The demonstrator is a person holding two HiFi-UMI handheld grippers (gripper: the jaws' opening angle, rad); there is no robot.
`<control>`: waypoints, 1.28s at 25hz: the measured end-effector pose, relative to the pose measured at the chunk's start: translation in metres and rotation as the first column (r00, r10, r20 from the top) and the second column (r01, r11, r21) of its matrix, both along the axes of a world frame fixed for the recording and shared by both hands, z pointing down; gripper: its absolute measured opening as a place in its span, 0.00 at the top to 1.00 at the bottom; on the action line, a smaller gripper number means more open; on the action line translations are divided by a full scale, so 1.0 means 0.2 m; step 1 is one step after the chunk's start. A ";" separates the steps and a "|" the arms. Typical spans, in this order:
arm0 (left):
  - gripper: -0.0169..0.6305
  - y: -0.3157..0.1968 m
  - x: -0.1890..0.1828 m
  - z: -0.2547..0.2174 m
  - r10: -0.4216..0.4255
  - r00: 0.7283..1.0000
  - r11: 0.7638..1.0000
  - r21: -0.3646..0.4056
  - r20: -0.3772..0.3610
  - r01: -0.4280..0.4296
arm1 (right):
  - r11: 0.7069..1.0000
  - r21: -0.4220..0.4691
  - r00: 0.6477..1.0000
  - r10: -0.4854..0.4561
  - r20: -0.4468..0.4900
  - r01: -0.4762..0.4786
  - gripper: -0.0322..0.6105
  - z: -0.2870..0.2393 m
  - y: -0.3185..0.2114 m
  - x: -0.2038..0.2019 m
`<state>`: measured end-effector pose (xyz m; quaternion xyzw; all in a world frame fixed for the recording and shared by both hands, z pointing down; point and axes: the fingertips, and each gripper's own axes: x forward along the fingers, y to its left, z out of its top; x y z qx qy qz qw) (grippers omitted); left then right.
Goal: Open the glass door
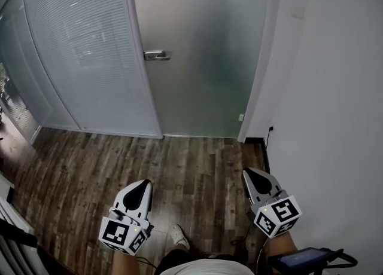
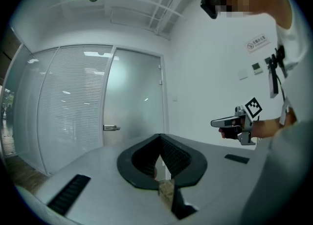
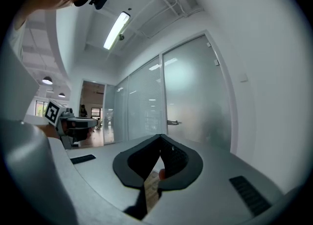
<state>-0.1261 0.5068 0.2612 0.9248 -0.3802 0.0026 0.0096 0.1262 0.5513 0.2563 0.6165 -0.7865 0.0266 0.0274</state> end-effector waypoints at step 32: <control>0.97 -1.75 -0.17 0.12 -0.031 0.999 0.998 -0.058 -0.041 0.029 | 0.999 0.025 1.000 -0.027 -0.016 0.027 0.95 0.00 -1.77 -0.17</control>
